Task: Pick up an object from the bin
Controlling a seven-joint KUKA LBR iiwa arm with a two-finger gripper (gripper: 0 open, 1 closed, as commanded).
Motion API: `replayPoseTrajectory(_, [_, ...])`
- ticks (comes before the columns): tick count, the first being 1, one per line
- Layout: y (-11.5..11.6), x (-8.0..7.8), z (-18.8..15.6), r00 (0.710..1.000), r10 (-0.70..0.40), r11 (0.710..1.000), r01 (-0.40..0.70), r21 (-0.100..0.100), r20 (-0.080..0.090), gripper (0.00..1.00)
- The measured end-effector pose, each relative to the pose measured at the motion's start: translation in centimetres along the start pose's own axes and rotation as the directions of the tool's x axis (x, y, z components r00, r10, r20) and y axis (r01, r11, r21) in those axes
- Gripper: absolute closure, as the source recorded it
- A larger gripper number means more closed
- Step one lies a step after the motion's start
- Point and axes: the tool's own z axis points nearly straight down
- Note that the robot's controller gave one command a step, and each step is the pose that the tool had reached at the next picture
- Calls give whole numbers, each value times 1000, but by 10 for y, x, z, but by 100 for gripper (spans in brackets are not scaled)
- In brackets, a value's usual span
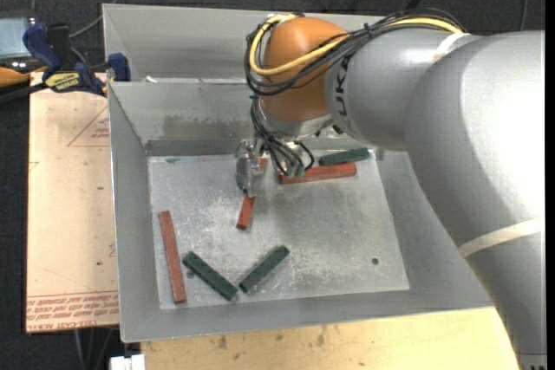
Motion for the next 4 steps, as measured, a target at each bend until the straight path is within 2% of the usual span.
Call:
replayPoseTrajectory(1, [-1,0,2,1000,0,1000,0,1,2,0])
replayPoseTrajectory(2, [-1,1,2,1000,0,1000,0,1,0,100])
replayPoseTrajectory(3, [32,-4,-104,944,-329,944,329,2,4,100])
replayPoseTrajectory(4, [46,-4,-118,752,-659,752,659,0,0,100])
